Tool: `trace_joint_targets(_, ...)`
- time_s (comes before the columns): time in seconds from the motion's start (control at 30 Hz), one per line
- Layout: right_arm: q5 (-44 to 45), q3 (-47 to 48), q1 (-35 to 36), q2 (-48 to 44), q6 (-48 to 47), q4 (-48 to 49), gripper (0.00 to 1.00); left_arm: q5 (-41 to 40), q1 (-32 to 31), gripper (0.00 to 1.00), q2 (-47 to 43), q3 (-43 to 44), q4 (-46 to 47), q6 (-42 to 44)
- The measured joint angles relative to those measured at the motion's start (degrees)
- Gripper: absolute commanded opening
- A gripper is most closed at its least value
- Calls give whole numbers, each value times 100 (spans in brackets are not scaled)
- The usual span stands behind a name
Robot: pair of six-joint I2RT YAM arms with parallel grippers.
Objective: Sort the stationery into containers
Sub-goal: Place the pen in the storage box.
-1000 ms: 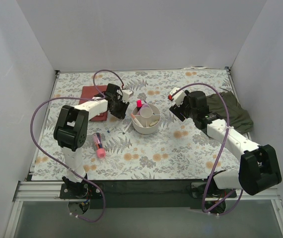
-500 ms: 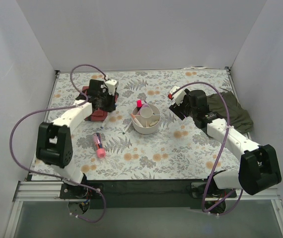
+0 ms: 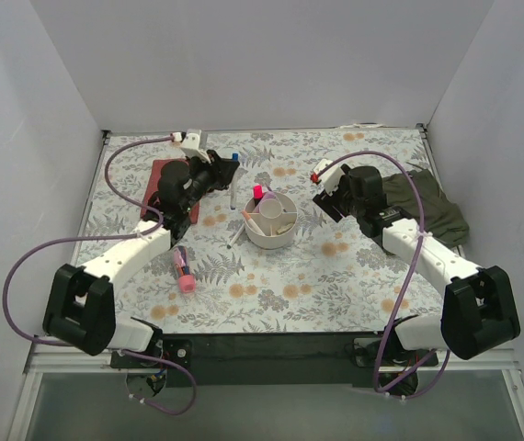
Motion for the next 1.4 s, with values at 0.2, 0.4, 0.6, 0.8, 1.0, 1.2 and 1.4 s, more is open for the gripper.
trace_joint_targets(0.2, 26, 2, 0, 48, -9, -4, 77, -348, -452, 0, 560, -243, 946, -365)
trace_joint_targets(0.4, 50, 2, -2, 50, -15, -9, 77, -409, -632, 0, 595, -487, 1631, -501)
trace_joint_targets(0.6, 48, 2, -4, 131, -15, -9, 77, -466, -673, 0, 680, -839, 2096, -581)
trace_joint_targets(0.8, 50, 2, -4, 175, -15, -9, 77, -505, -769, 0, 1025, -1064, 2538, -603)
trace_joint_targets(1.0, 50, -7, -4, 175, -20, -9, 76, -551, -846, 0, 1119, -1257, 2756, -721)
trace_joint_targets(1.2, 50, -52, -4, 175, -39, -15, 77, -542, -863, 0, 1119, -1521, 2914, -767)
trace_joint_targets(1.4, 48, -101, -4, 175, -42, -26, 77, -533, -872, 28, 1121, -1537, 3008, -754)
